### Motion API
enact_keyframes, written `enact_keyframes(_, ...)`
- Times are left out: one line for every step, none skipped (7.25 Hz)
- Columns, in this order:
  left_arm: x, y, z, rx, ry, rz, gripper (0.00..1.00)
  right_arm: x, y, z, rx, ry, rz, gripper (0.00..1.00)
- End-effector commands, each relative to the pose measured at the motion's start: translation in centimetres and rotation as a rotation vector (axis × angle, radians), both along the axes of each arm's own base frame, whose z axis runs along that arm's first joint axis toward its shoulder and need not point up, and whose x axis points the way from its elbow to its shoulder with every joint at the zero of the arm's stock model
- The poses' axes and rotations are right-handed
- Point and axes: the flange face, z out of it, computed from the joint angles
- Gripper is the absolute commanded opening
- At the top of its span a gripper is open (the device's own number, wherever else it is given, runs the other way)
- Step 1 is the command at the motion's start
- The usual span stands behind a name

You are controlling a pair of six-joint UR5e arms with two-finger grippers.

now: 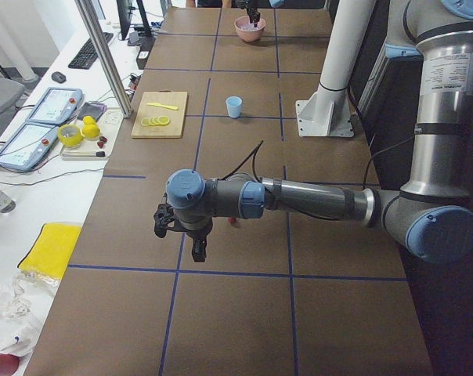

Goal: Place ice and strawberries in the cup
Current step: 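Grasp another ice cube from the pink bowl with the right gripper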

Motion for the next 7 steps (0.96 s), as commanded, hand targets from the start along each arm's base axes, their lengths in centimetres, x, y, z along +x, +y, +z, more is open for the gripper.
enact_keyframes(0.00,0.01,0.01,-0.001,0.000,0.000,1.00,-0.09,-0.04,-0.08,0.001,-0.001,-0.002,0.59)
enact_keyframes(0.00,0.01,0.01,-0.001,0.000,0.000,1.00,-0.09,-0.04,-0.08,0.001,-0.001,-0.002,0.58)
enact_keyframes(0.00,-0.06,-0.07,0.001,0.000,0.000,1.00,-0.08,-0.03,-0.06,0.000,0.000,-0.002,0.58)
enact_keyframes(0.00,-0.07,-0.08,0.002,0.000,0.000,1.00,-0.12,0.07,0.02,-0.005,0.000,-0.004,0.58)
enact_keyframes(0.00,-0.06,-0.07,0.001,0.000,0.000,1.00,-0.36,0.12,0.00,-0.006,-0.003,-0.010,0.58)
enact_keyframes(0.00,-0.06,-0.07,0.001,0.000,0.000,1.00,-0.52,0.17,0.08,-0.007,-0.002,-0.015,0.58)
enact_keyframes(0.00,-0.06,-0.07,0.001,0.000,0.000,1.00,-0.58,0.18,0.08,-0.007,-0.002,-0.017,0.58)
